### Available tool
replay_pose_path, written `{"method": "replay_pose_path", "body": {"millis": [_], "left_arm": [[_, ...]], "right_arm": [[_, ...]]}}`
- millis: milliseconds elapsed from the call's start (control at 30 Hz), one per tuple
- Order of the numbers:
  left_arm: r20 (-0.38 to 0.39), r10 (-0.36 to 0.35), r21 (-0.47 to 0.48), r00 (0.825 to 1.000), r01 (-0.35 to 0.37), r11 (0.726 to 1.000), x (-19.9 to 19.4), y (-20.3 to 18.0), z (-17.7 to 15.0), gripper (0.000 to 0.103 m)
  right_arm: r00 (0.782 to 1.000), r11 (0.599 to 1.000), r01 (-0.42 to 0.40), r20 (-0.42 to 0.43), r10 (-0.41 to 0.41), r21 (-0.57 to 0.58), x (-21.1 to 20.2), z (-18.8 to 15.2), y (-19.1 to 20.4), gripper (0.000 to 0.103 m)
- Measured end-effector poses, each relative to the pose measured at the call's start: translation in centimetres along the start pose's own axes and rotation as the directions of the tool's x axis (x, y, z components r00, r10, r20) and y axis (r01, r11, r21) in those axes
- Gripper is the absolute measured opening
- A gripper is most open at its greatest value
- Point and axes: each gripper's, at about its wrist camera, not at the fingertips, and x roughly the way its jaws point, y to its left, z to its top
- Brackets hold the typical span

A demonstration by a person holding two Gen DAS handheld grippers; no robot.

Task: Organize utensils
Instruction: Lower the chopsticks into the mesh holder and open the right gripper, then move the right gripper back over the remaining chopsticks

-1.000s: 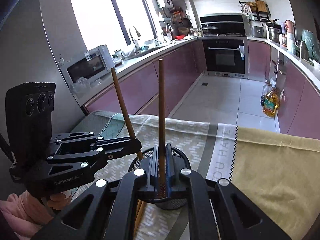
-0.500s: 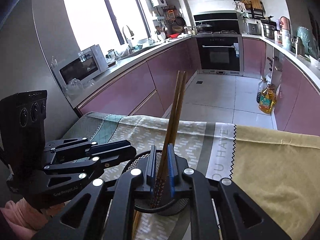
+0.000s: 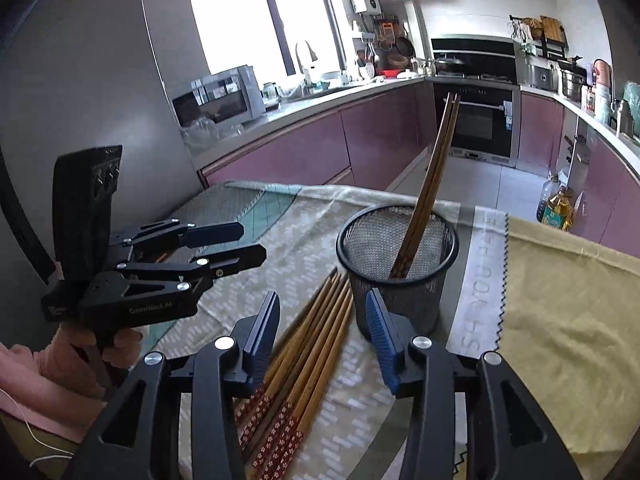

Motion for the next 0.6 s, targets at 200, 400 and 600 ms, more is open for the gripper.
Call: {"method": "replay_pose_path", "body": {"millis": [200, 400, 600], "left_arm": [[-0.082, 0.028, -0.009, 0.996, -0.029, 1.000, 1.4, -0.2, -3.2, 0.050], [-0.123, 0.030, -0.004, 0.992, -0.031, 1.000, 2.0, -0.7, -5.1, 0.050], [-0.135, 0.041, 0.009, 0.990, -0.040, 0.999, 2.4, -1.1, -5.6, 0.050]], "right_arm": [[0.995, 0.998, 0.016, -0.097, -0.011, 0.059, 3.2, -2.9, -0.4, 0.043], [0.991, 0.996, 0.034, -0.129, -0.024, 0.076, 4.0, -4.0, -0.5, 0.043], [0.989, 0.994, 0.058, -0.140, -0.045, 0.087, 4.2, -4.4, -0.8, 0.043]]}}
